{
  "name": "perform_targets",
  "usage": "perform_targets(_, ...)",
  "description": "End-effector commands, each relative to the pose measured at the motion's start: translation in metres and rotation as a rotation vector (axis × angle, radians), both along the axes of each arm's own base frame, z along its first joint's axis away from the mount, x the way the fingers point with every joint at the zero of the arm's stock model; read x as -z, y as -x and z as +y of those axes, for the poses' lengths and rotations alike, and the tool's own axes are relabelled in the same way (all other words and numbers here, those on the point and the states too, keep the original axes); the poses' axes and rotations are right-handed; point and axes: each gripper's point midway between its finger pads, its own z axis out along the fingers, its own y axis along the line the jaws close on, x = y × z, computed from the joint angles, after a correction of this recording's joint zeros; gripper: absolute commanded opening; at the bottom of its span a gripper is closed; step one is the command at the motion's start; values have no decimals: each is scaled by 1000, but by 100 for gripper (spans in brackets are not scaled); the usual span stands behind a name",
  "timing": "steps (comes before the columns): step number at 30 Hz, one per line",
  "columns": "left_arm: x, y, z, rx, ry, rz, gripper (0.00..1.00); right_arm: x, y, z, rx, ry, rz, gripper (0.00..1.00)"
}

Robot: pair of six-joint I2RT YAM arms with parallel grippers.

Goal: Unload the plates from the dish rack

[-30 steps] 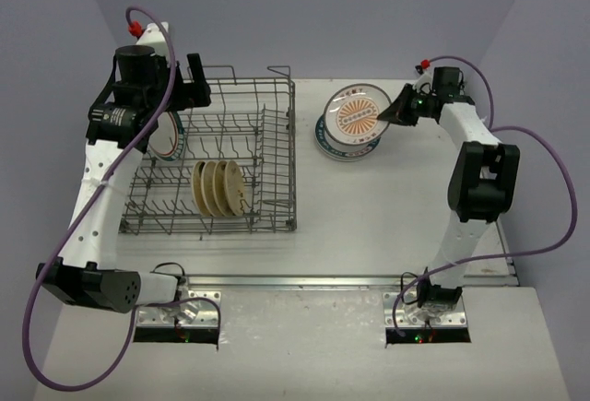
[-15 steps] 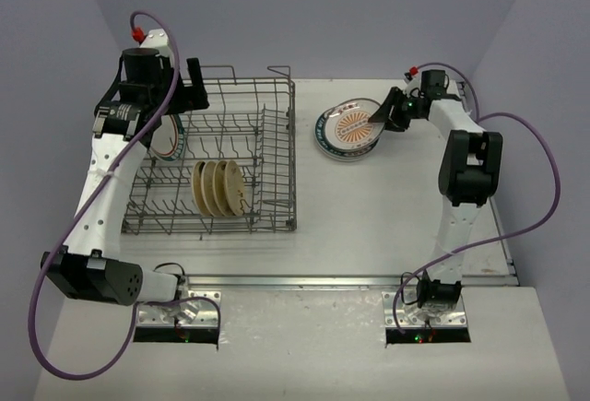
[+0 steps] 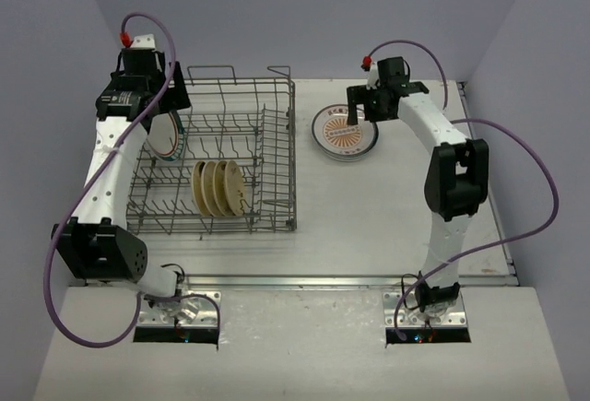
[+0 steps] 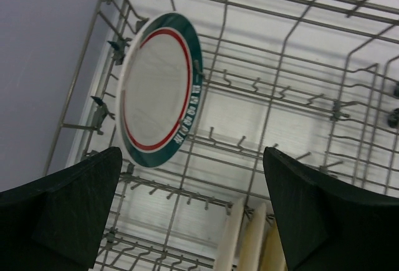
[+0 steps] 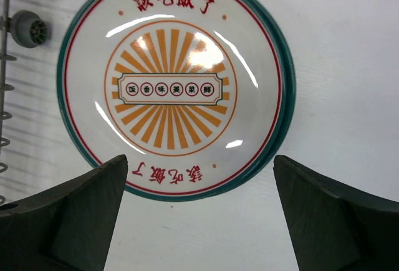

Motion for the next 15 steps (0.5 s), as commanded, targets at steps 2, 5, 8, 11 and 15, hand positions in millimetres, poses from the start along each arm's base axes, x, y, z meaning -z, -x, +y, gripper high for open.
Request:
perform_targets(2, 12, -21, 40, -35, -19, 23, 87, -87, -3, -40, 46, 162, -229, 99)
perform_targets(5, 24, -28, 50, -10, -1, 50, 78, -96, 8, -42, 42, 166, -249, 99)
perform_targets(8, 35, -33, 57, 6, -17, 75, 70, -114, 19, -39, 35, 139, -285, 99)
perform_targets(11, 46, -38, 64, 1, -22, 94, 68, -117, 32, -35, 26, 108, -288, 99)
perform_targets(15, 63, -44, 72, -4, -11, 128, 63, -123, 45, -32, 15, 82, -299, 99)
